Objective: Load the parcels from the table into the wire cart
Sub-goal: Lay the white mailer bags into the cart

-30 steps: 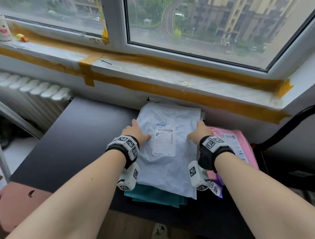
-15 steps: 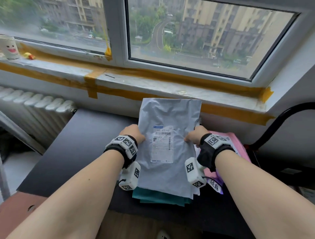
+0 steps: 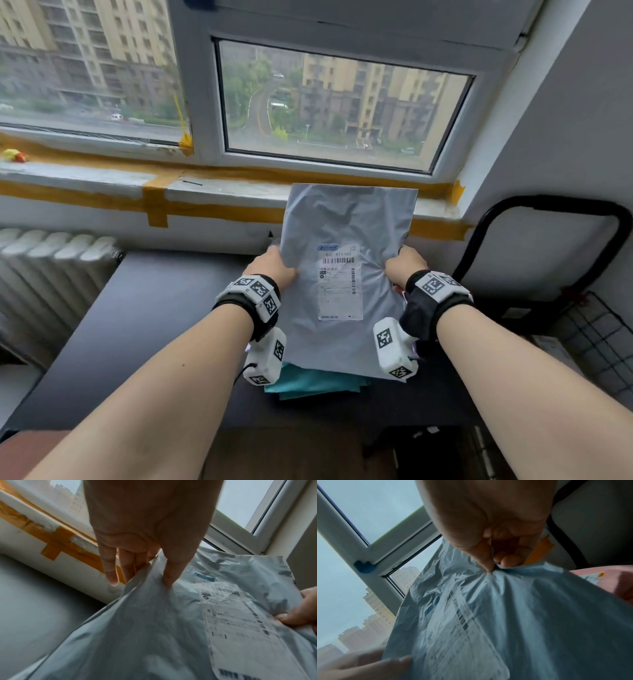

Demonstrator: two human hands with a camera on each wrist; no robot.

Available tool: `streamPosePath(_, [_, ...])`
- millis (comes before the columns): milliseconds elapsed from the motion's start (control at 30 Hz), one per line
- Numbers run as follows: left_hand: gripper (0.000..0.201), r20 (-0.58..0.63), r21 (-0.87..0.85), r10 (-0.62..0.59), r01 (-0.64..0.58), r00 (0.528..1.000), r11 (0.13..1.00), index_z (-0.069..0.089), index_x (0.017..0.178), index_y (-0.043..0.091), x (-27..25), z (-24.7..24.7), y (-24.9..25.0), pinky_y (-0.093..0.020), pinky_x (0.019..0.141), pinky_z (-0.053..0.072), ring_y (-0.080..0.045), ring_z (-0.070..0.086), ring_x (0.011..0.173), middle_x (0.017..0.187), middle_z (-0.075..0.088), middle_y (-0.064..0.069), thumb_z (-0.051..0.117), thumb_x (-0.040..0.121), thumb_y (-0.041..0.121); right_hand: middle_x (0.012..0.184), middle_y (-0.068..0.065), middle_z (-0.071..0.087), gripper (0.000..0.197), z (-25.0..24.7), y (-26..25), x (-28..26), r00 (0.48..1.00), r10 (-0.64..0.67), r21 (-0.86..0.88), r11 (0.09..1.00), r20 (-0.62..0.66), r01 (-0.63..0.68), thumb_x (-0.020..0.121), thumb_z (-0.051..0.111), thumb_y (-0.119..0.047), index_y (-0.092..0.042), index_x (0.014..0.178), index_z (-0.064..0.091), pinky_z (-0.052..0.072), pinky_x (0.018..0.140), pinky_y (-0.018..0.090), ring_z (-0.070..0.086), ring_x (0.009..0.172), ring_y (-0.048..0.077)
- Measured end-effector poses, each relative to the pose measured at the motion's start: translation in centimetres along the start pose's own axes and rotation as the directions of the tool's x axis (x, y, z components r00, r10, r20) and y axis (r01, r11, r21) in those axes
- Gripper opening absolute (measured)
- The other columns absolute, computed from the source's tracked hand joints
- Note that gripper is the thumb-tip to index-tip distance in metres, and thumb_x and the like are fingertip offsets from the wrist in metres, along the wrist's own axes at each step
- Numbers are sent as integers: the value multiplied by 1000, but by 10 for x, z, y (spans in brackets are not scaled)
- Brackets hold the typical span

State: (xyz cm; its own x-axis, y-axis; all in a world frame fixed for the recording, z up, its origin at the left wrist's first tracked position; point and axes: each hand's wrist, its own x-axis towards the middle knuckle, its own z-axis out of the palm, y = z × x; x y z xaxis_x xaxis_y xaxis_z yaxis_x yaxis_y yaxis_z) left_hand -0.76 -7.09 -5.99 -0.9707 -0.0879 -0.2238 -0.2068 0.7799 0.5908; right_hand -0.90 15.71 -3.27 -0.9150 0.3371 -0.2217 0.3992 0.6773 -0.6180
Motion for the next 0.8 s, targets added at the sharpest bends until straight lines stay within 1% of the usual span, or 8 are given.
streamPosePath(100, [42,1,-4,49,-49,999,999,42,123,11,-10,6,9,-32,74,44,-29,59,101,117,59,-11,54,89,33,117,19,60,33,-10,11,-15,998,23,54,998,-63,-20,90,41,-5,-5,120,55,48,78,35,58,94,33])
streamPosePath(200, [47,-2,-23,94,-94,996,995,39,126,10,-18,13,19,-34,77,47,-30,59,102,119,58,-12,55,89,36,117,18,59,32,-22,23,-27,992,66,62,996,-107,-59,89,41,-8,-7,118,55,50,88,39,59,103,37])
streamPosePath(367, [50,-4,-39,153,-153,988,987,36,128,7,-27,26,43,-36,83,47,-33,59,107,121,58,-16,54,92,36,117,21,54,16,-45,42,-40,979,107,80,992,-174,-94,90,38,-6,-9,102,48,43,77,36,54,95,32])
streamPosePath(467, [50,10,-40,182,-182,983,983,36,126,5,-32,38,60,-39,88,47,-35,57,110,123,57,-18,55,92,36,121,22,55,29,-60,59,-45,968,136,95,988,-209,-118,90,39,-5,-3,116,52,48,78,38,58,107,39])
streamPosePath(567, [51,26,-32,217,-217,976,976,35,128,5,-40,52,79,-38,83,45,-34,57,110,123,57,-18,55,92,35,122,24,56,31,-77,77,-49,957,159,112,985,-242,-135,89,39,-5,1,118,52,46,83,39,58,109,40])
streamPosePath(667, [49,30,-22,252,-251,967,968,36,128,6,-50,68,100,-34,77,43,-32,57,108,123,56,-16,54,93,35,106,22,53,14,-94,99,-53,952,158,148,981,-262,-122,88,39,-4,-4,95,52,47,86,41,57,97,36])
streamPosePath(733, [48,39,-32,257,-255,966,966,37,128,6,-55,80,114,-33,77,42,-32,57,108,123,56,-16,54,93,34,102,24,54,11,-106,116,-55,946,165,174,977,-278,-119,87,40,-4,-9,78,45,48,88,42,59,100,40])
streamPosePath(800, [49,52,-59,258,-255,965,965,37,128,6,-62,96,130,-35,80,44,-32,57,108,123,56,-15,55,92,35,101,23,55,8,-119,137,-58,936,191,203,970,-295,-134,87,41,-5,-7,82,48,48,90,44,60,105,43])
